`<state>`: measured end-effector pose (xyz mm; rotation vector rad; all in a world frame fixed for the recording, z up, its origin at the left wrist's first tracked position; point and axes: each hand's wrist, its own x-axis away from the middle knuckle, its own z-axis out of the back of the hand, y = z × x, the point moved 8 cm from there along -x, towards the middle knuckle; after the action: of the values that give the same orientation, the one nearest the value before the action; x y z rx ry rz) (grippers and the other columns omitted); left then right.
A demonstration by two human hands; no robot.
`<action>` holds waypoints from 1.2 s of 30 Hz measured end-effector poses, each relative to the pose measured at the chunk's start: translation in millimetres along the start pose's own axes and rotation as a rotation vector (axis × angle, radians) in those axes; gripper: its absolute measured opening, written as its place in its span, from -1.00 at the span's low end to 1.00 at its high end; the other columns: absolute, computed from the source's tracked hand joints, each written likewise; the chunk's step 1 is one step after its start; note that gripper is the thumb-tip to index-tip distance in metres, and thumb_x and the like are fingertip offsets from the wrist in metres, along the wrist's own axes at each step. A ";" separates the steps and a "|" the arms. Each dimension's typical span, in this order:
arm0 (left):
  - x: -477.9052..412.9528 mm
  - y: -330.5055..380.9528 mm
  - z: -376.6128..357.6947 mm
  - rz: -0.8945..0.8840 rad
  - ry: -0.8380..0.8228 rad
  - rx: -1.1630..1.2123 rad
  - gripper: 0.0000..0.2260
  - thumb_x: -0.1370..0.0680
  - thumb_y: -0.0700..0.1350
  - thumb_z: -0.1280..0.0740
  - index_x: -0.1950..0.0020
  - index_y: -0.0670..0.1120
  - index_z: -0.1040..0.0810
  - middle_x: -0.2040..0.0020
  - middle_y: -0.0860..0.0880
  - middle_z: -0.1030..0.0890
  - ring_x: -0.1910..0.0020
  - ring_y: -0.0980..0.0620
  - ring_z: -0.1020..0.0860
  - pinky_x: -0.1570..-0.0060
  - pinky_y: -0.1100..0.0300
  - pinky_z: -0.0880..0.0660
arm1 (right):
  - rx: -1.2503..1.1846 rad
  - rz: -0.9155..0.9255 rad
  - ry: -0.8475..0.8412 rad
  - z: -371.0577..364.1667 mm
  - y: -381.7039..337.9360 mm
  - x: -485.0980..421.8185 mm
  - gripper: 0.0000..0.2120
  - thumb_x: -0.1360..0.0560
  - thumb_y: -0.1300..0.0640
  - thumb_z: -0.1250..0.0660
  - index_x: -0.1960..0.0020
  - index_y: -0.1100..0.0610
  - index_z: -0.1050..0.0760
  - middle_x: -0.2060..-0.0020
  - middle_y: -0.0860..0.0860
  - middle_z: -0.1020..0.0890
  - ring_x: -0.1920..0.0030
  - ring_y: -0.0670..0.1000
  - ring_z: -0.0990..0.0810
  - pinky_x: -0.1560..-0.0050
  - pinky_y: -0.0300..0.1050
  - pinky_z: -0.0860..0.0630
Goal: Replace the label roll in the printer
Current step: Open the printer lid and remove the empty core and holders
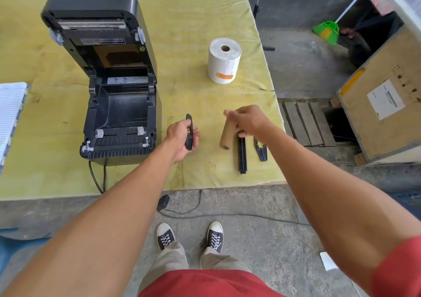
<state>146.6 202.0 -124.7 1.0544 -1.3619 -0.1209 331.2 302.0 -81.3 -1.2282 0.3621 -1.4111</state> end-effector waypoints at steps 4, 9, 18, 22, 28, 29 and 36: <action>-0.3 -4.5 7.8 -0.043 0.077 -0.067 -0.77 -0.67 -0.15 -0.16 0.13 -0.14 -0.50 0.06 -0.11 -0.54 0.18 -0.05 -0.48 0.29 0.10 -0.52 | 0.250 -0.040 -0.092 -26.3 8.8 6.2 -0.51 -0.44 -0.11 -0.50 -0.08 0.31 -0.58 0.20 0.18 -0.65 0.23 0.14 -0.63 0.03 0.08 -0.65; -5.8 -7.4 23.1 -0.100 0.202 -0.296 -0.78 -0.58 -0.16 -0.27 0.27 -0.12 -0.53 0.22 -0.08 -0.58 0.13 -0.10 -0.52 -0.02 0.03 -0.50 | 0.390 -0.009 -0.103 -47.9 15.9 11.8 -0.51 -0.46 0.00 -0.52 -0.16 0.37 -0.55 0.10 0.29 -0.69 0.16 0.26 -0.71 0.02 0.12 -0.61; 4.4 -15.1 28.9 -0.265 0.222 -0.886 -0.79 -0.42 -0.22 -0.55 0.02 -0.09 -0.59 -0.01 -0.05 -0.62 0.10 -0.05 -0.61 0.07 0.12 -0.59 | 0.398 0.013 -0.063 -49.0 18.2 12.1 -0.55 -0.47 0.04 -0.51 -0.17 0.35 -0.53 0.10 0.30 -0.70 0.07 0.24 -0.71 0.10 0.01 -0.57; 14.0 -14.0 29.2 -0.370 0.315 -1.083 -0.66 -0.44 -0.14 -0.53 -0.14 -0.16 -0.52 -0.05 -0.07 -0.54 0.06 -0.04 -0.45 0.08 0.18 -0.38 | 0.415 0.026 -0.065 -49.1 18.0 13.8 -0.58 -0.49 0.04 -0.48 -0.18 0.33 -0.54 0.10 0.28 -0.70 0.04 0.23 -0.70 0.04 0.04 -0.59; 17.4 -12.8 23.8 -0.421 0.284 -1.078 -0.71 -0.47 -0.21 -0.50 -0.13 -0.16 -0.52 -0.11 -0.14 -0.59 0.08 -0.04 -0.48 0.13 0.20 -0.37 | 0.430 0.017 -0.073 -49.7 20.2 12.5 -0.49 -0.48 -0.02 -0.49 -0.25 0.29 -0.46 0.04 0.26 -0.67 0.10 0.20 -0.71 0.12 -0.05 -0.54; 16.9 -13.0 23.9 -0.420 0.276 -1.077 -0.70 -0.47 -0.19 -0.50 -0.14 -0.16 -0.52 -0.12 -0.13 -0.58 0.08 -0.03 -0.47 0.12 0.21 -0.36 | 0.434 0.015 -0.063 -48.5 20.3 12.5 -0.47 -0.48 -0.05 -0.48 -0.27 0.26 -0.44 0.04 0.24 -0.67 0.11 0.18 -0.71 0.06 -0.02 -0.57; 23.0 22.9 19.4 -0.498 0.227 -1.097 -0.77 -0.56 -0.24 -0.38 -0.20 -0.18 -0.49 -0.02 -0.12 -0.60 0.18 0.02 -0.54 0.20 0.21 -0.40 | 0.455 0.011 0.038 -24.9 2.7 13.7 -0.47 -0.52 -0.07 -0.43 -0.32 0.24 -0.39 0.04 0.20 -0.66 0.19 0.14 -0.72 0.01 0.02 -0.60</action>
<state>125.7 190.0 -95.5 0.4061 -0.6073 -0.9675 315.5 279.0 -87.2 -0.8271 0.0638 -1.4111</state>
